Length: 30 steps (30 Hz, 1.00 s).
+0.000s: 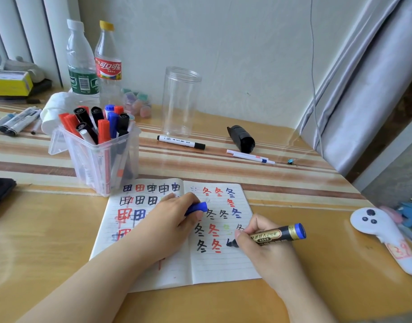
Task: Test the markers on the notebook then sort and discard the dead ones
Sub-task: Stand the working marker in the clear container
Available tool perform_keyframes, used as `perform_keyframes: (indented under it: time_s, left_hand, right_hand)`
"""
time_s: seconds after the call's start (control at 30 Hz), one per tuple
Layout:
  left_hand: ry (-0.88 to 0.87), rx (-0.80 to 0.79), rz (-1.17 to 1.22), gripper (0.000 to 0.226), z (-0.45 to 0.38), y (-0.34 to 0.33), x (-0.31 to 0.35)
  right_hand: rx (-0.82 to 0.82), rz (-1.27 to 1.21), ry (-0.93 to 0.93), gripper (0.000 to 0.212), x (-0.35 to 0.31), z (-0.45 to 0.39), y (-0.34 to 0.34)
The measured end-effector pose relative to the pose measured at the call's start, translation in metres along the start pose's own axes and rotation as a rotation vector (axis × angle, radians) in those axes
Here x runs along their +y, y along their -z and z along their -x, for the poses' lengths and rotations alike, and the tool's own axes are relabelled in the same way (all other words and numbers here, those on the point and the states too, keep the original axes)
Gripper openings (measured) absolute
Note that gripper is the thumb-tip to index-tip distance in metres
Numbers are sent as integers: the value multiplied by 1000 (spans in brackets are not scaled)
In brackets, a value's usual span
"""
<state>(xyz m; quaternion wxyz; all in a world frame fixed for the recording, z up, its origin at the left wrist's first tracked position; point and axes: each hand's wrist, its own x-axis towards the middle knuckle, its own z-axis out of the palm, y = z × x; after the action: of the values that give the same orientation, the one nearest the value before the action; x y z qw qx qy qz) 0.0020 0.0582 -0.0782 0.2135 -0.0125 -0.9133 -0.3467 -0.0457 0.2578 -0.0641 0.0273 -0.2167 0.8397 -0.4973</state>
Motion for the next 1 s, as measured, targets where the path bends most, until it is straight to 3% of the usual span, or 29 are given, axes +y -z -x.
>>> perform_keyframes:
  time_s: [0.37,0.57,0.87,1.0]
  left_hand:
    - [-1,10,2,14,0,0,1]
    - [6,3,-4,16,0,0,1]
    - [22,-12,-3,16,1,1,2]
    - [21,-21,-5,16,1,2,3]
  right_hand:
    - [75,8,7,32,-1,0,0]
    - [3,-19,11,35,-1,2,1]
    - [97,-18,23,34,4,1,2]
    - [46,-28,42,30,5,1,1]
